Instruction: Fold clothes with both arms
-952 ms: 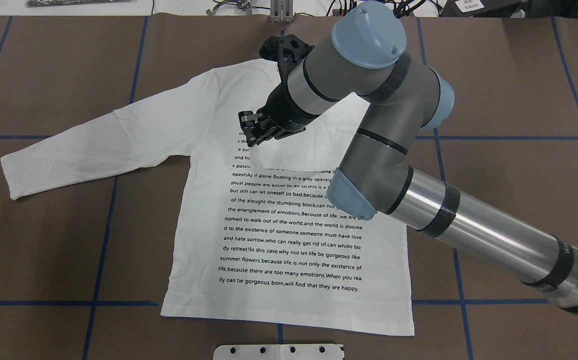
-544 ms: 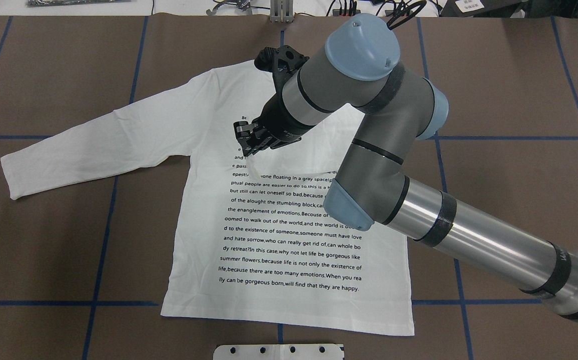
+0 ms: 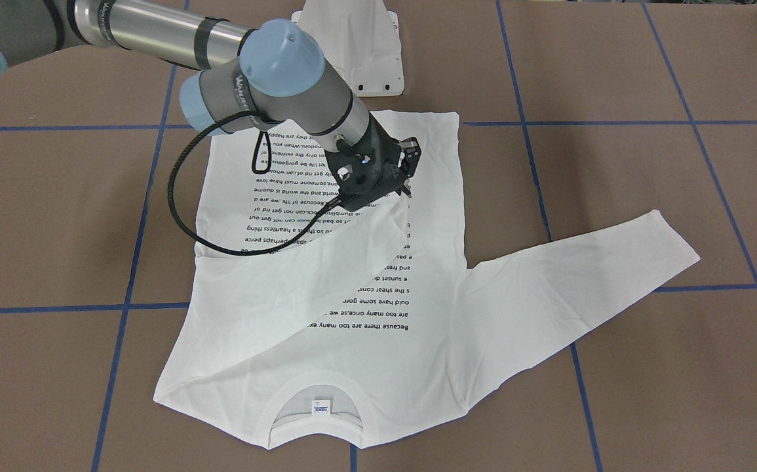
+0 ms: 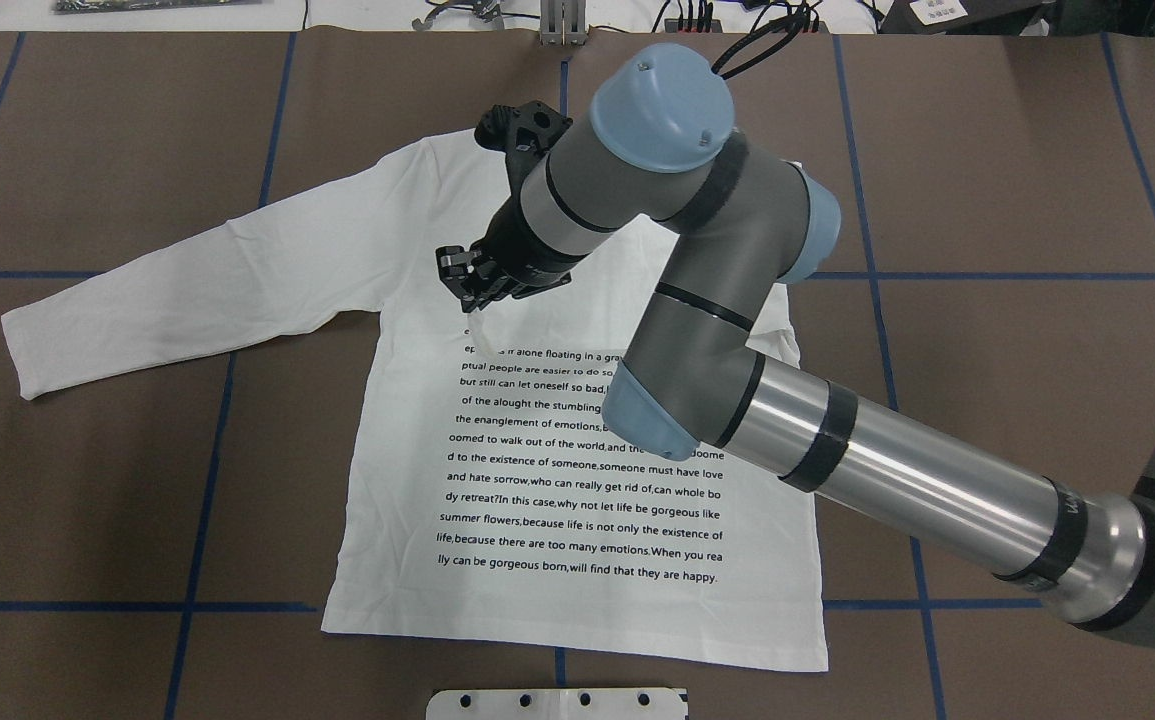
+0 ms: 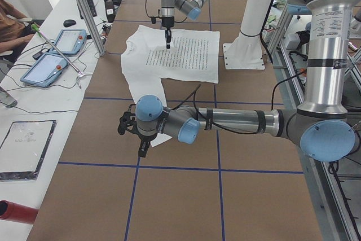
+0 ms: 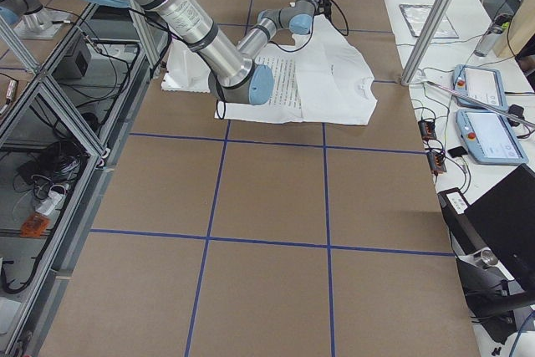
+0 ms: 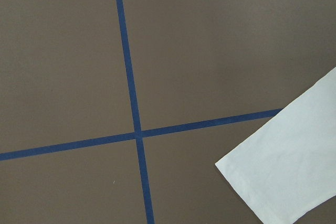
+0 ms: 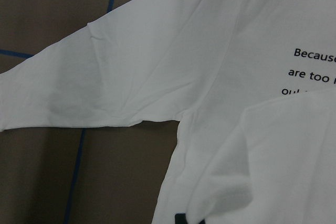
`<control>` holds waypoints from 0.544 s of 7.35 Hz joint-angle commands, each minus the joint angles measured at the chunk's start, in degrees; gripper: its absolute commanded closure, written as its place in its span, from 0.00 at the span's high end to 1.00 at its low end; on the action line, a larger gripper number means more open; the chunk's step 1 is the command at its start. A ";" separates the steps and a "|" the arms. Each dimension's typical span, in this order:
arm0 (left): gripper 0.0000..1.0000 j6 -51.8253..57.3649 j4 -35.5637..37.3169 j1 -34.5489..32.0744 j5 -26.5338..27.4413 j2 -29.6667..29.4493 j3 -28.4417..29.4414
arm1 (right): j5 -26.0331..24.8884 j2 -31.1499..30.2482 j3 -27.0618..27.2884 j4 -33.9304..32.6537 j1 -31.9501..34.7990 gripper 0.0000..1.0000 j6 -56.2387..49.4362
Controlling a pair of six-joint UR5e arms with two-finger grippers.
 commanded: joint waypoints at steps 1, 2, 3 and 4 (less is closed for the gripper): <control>1.00 0.00 0.09 0.02 0.00 -0.58 0.66 | -3.18 2.28 -4.89 0.04 -1.16 0.00 -0.08; 1.00 0.00 0.00 0.02 0.00 -0.75 1.01 | -3.28 2.19 -5.08 0.04 -1.16 0.00 -0.17; 1.00 0.00 0.00 -0.07 0.00 -0.76 1.27 | -3.37 2.19 -5.08 0.04 -1.34 0.00 -0.26; 1.00 0.00 -0.70 0.02 0.00 -0.76 1.36 | -5.89 2.36 -6.04 0.04 -2.56 0.00 -0.44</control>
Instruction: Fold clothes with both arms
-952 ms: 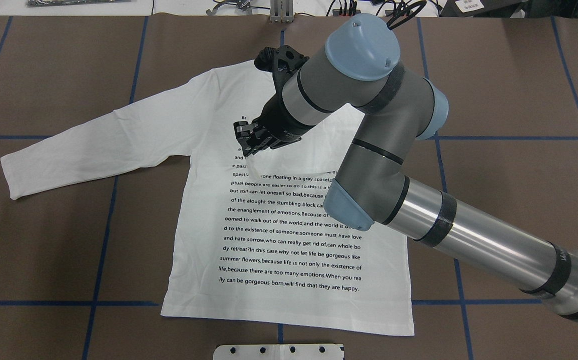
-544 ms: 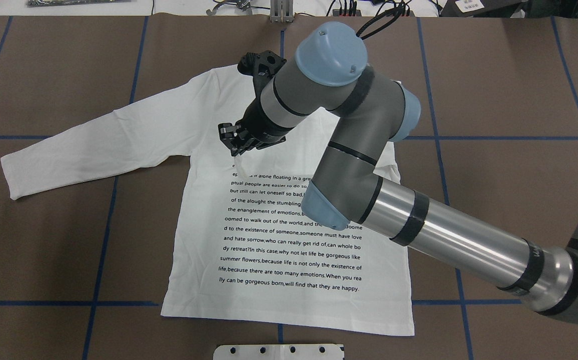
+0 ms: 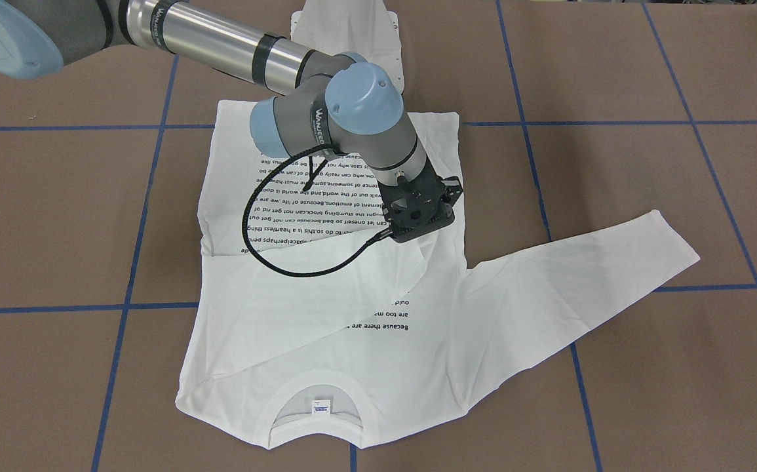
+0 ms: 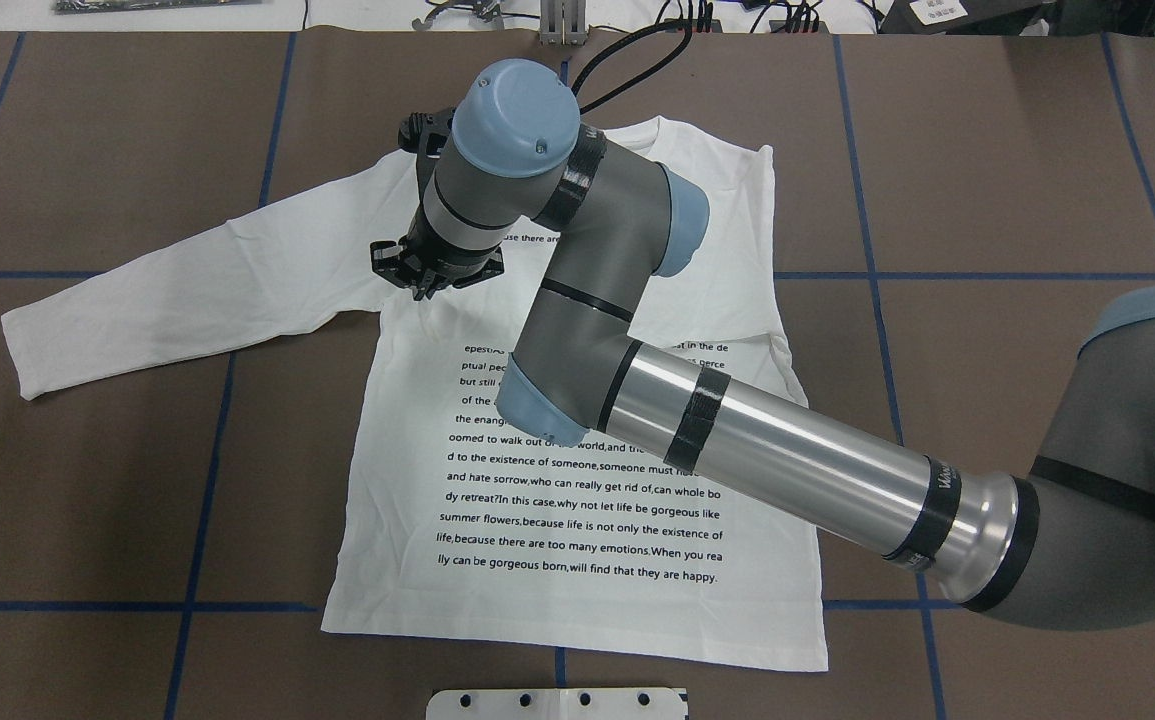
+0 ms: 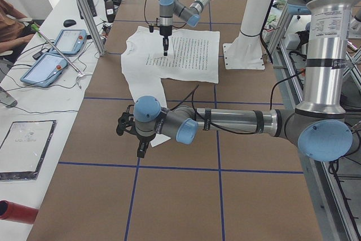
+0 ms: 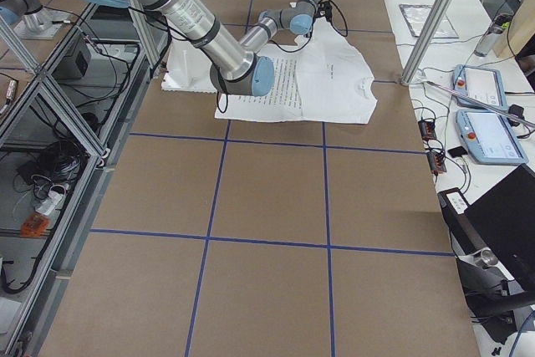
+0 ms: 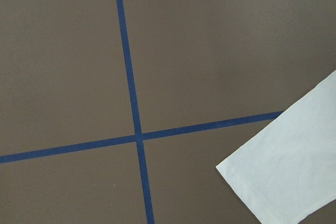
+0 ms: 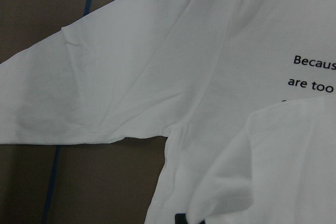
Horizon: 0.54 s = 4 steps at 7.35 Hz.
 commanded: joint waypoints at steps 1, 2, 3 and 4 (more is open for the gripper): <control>1.00 0.00 -0.91 0.02 0.00 -0.05 0.66 | -3.78 1.64 -3.85 0.00 -2.11 0.00 -0.36; 1.00 -0.09 -0.91 0.02 0.00 -0.05 0.58 | -5.71 3.48 -7.28 0.00 -3.42 0.00 -0.45; 1.00 -0.09 -0.91 0.02 0.00 -0.05 0.58 | -8.52 4.45 -9.05 0.18 -5.09 0.00 -0.54; 1.00 0.00 -1.00 0.02 0.00 -0.05 0.49 | -9.42 4.64 -9.42 1.48 -5.89 0.05 -0.45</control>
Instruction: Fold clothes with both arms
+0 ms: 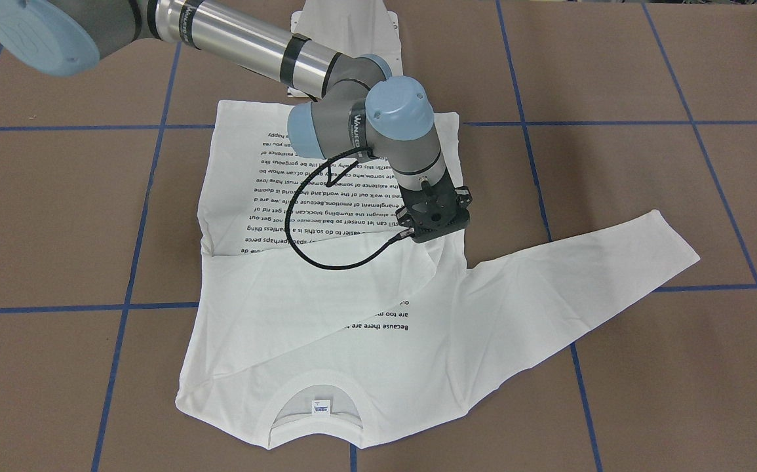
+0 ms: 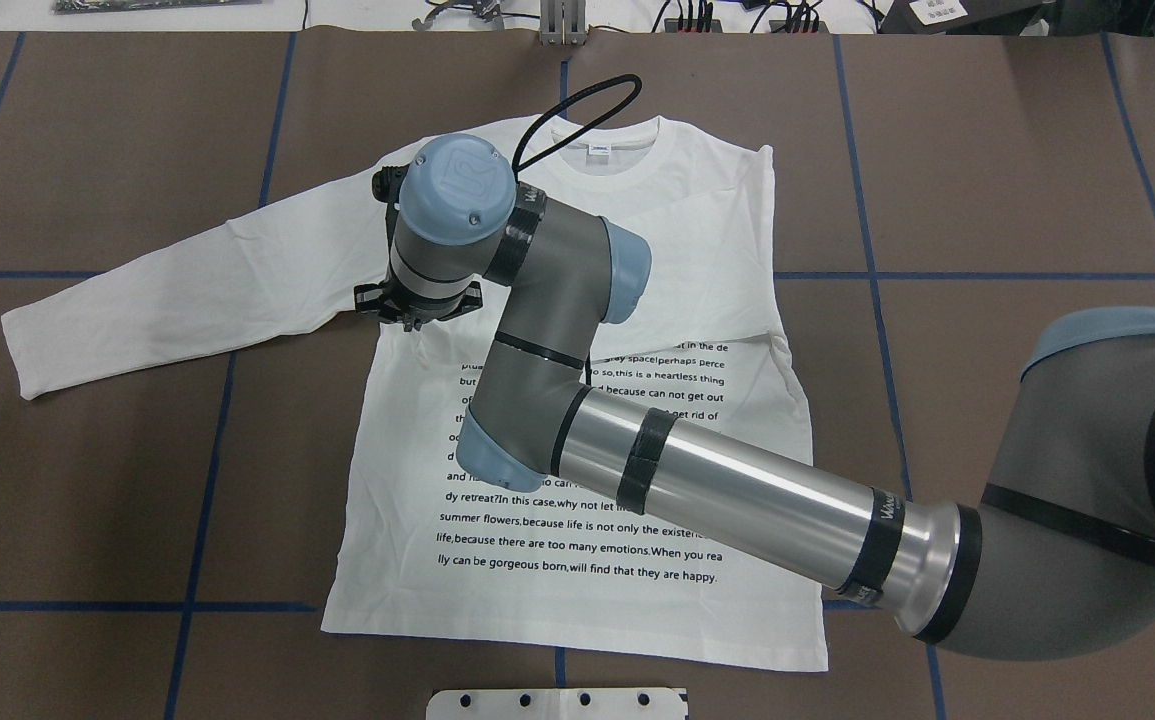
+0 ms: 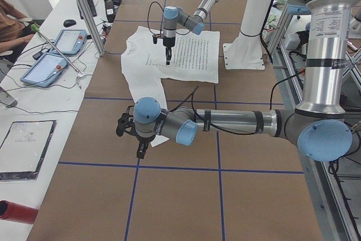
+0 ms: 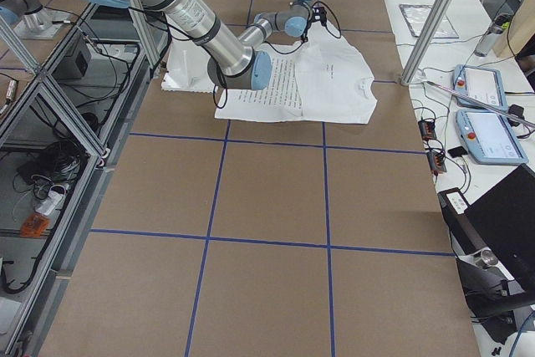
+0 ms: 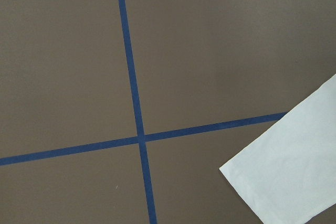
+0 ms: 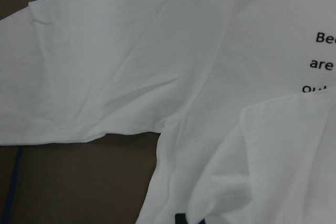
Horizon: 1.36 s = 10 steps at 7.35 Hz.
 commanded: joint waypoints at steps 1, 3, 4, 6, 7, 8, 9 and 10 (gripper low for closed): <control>1.00 0.06 -0.09 0.00 0.00 -0.09 -0.05 | -2.26 0.84 -1.51 3.79 -2.11 0.99 -0.07; 1.00 0.06 -0.09 -0.09 0.00 -0.26 0.21 | -4.72 0.84 -1.34 4.70 -2.55 1.00 0.01; 1.00 0.06 -0.09 -0.09 0.00 -0.18 0.13 | -5.07 0.93 -1.16 4.70 -2.55 1.00 0.27; 1.00 -0.03 -0.09 -0.09 0.00 -0.18 0.13 | -5.33 0.67 -0.72 4.35 -1.51 1.00 0.80; 1.00 -0.29 -0.09 -0.09 0.00 -0.35 0.13 | -5.51 -0.38 -0.03 3.74 0.76 1.00 0.54; 1.00 -0.47 -0.09 -0.09 0.00 -0.70 0.04 | -5.16 -3.43 1.72 3.73 3.83 1.00 0.02; 1.00 -0.56 0.00 -0.09 0.09 -1.05 0.04 | -4.98 -7.73 5.74 1.12 6.21 0.99 0.01; 1.00 -0.73 0.00 -0.09 0.00 -1.14 -0.05 | -4.98 -11.08 10.48 -2.99 8.24 0.99 -1.55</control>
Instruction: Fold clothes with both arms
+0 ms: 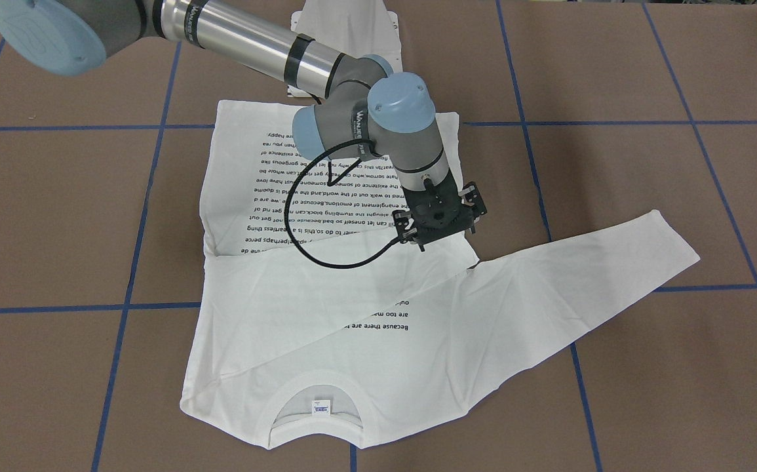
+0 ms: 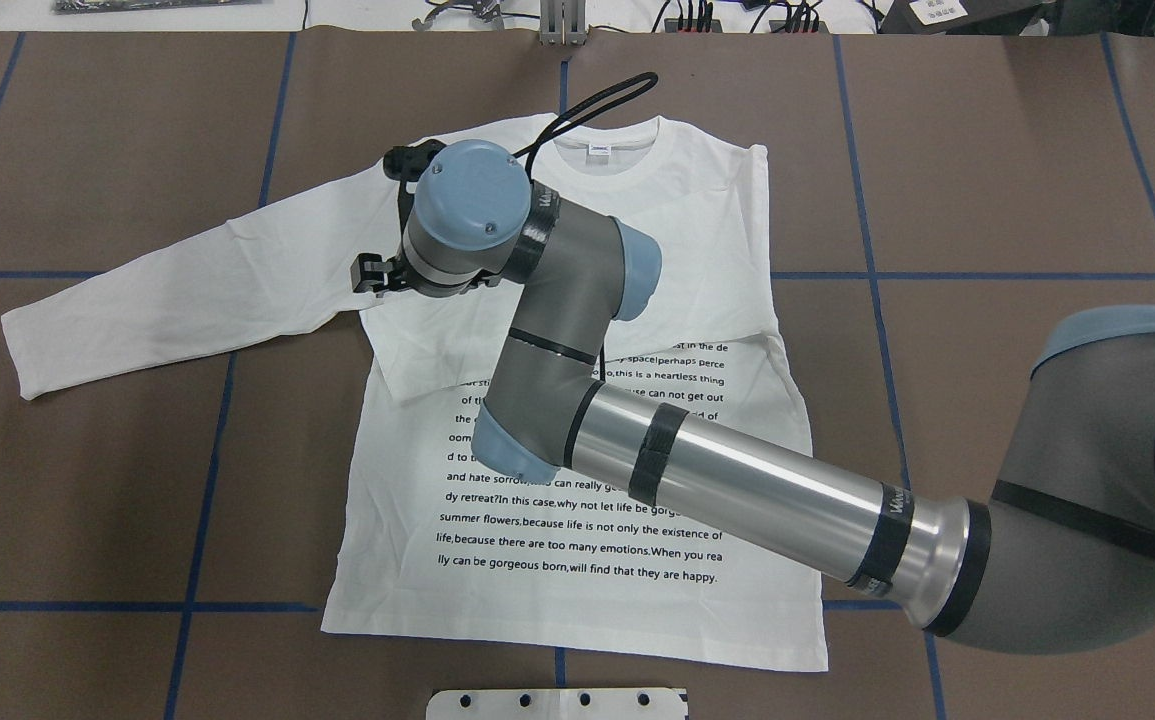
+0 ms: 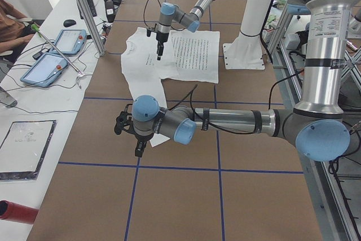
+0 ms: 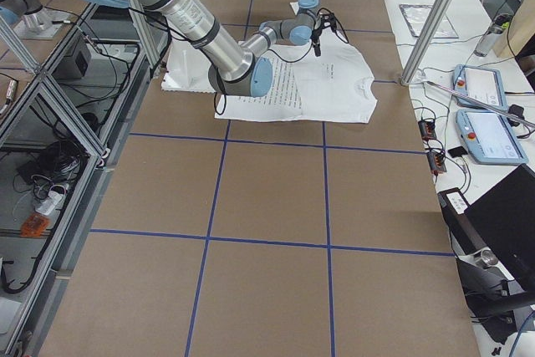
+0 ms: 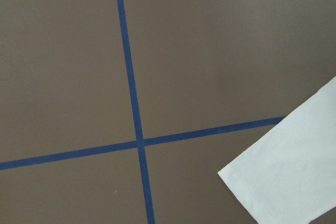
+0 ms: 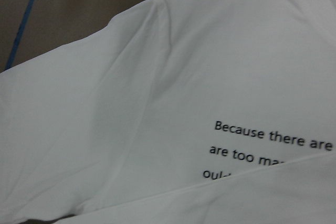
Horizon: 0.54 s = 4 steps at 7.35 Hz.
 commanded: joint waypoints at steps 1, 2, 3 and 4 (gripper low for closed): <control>1.00 -0.29 0.03 0.00 -0.04 -0.24 -0.51 | -0.43 -6.99 6.52 -4.96 3.88 0.99 -4.10; 1.00 -0.29 0.03 0.00 -0.04 -0.24 -0.60 | -0.52 -9.10 6.70 -4.53 5.54 0.99 -5.26; 1.00 -0.38 0.03 0.00 -0.12 -0.24 -0.87 | -0.78 -10.78 6.71 -4.70 7.56 0.99 -5.53; 1.00 -0.46 0.03 0.00 -0.13 -0.24 -1.30 | -0.87 -12.53 6.71 -4.61 9.58 0.98 -7.97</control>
